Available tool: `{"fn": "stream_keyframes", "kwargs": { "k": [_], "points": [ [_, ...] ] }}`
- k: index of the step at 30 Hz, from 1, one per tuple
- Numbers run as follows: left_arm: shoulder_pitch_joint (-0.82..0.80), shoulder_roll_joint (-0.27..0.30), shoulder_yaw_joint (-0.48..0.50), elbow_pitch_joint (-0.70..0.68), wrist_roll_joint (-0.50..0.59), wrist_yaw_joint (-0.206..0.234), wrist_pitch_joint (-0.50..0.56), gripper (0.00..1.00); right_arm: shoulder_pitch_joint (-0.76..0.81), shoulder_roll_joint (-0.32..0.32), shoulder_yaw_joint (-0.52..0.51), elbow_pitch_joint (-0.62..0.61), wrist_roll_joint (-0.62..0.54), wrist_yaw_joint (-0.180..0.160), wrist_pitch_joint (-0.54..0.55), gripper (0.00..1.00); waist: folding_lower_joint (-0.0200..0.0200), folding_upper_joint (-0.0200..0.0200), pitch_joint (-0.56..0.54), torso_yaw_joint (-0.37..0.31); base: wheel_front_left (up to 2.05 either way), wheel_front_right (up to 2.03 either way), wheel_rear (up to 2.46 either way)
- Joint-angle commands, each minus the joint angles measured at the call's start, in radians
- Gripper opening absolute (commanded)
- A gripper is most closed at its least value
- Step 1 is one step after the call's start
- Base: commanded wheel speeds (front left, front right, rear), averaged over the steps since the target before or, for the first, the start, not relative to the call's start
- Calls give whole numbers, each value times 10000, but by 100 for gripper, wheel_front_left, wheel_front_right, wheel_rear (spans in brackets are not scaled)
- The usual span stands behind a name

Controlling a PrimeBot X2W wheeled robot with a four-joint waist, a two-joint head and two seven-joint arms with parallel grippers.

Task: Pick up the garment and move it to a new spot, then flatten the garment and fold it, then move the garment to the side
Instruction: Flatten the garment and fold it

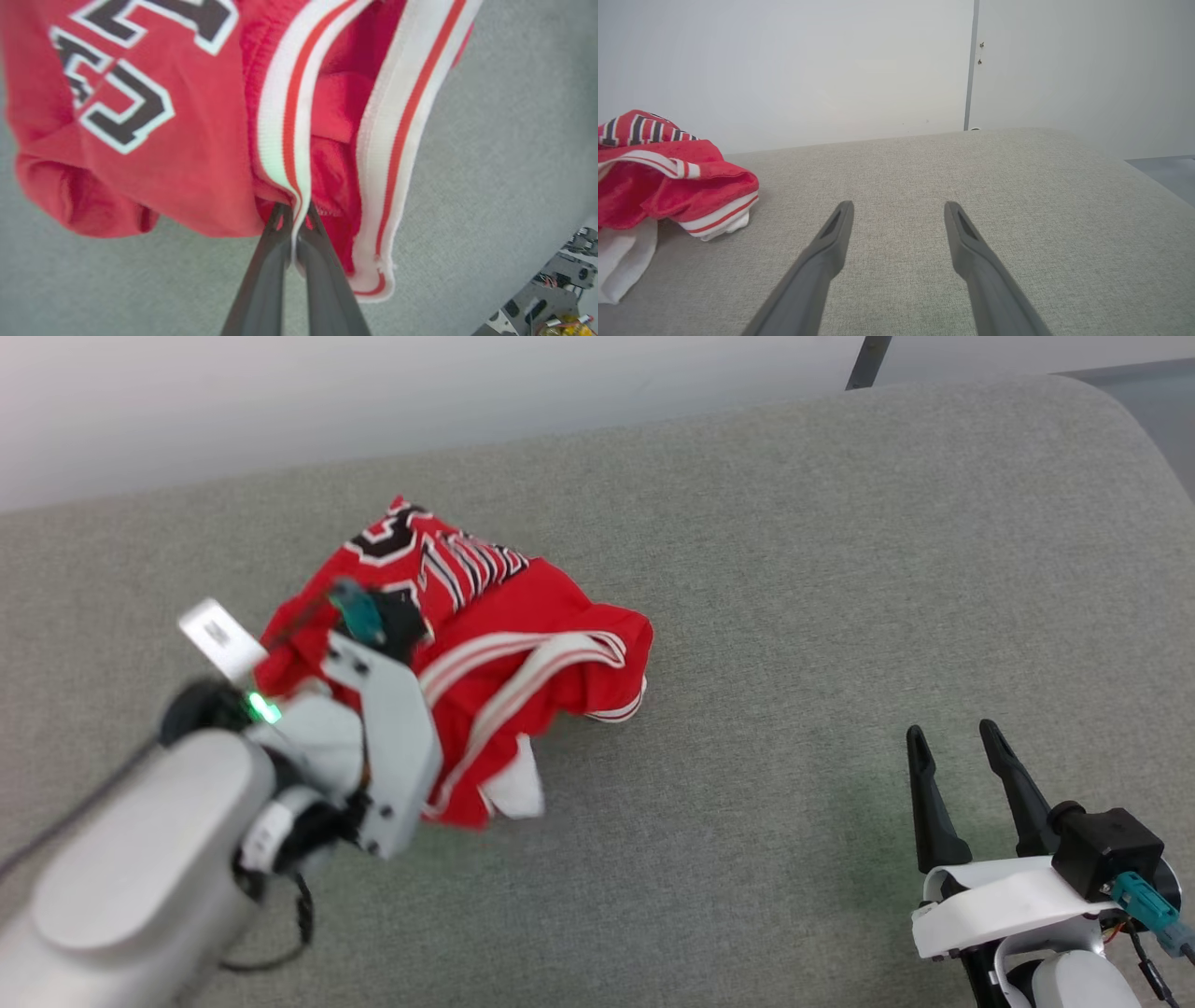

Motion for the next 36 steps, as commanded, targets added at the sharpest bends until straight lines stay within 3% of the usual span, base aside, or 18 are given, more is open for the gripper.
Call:
{"fn": "stream_keyframes", "kwargs": {
  "k": [1,9,14,15,17,18,19,20,28,36],
  "points": [
    [-246,128,117,-100,109,-22,29,0,108,16,-3,-24,-29,1,-11,100,0,-1,2,24,0,0,0],
    [-1396,667,177,41,910,-431,-193,0,-59,17,122,-19,17,1,-11,100,0,-1,113,-59,0,0,0],
    [-1565,418,32,766,1113,-681,-668,0,-167,16,211,17,133,1,-11,100,0,-1,231,-170,0,0,0],
    [-1522,359,29,933,1092,-709,-779,16,-196,19,240,28,152,1,-11,100,0,-1,253,-199,0,0,0],
    [-1441,218,-15,1295,1051,-818,-1033,28,-225,16,254,45,207,1,-11,100,0,-1,295,-217,0,0,0],
    [-1414,156,-18,1454,1034,-883,-1177,43,-226,17,267,52,229,1,-11,100,0,-1,311,-220,0,0,0],
    [-1400,114,-13,1617,1015,-917,-1306,84,-229,19,279,58,244,1,-11,100,0,-1,321,-221,0,0,0],
    [-1418,89,-7,1751,1028,-987,-1435,100,-228,16,276,66,252,1,-11,100,0,-1,327,-218,0,0,0],
    [-1560,-230,269,2070,828,-1221,-2537,100,-59,17,160,157,-89,1,-11,100,0,-1,33,150,0,0,0],
    [-921,-258,544,1564,589,-1061,-3410,100,139,16,79,270,-338,1,-11,100,0,-1,-551,688,0,0,0]
  ]
}}
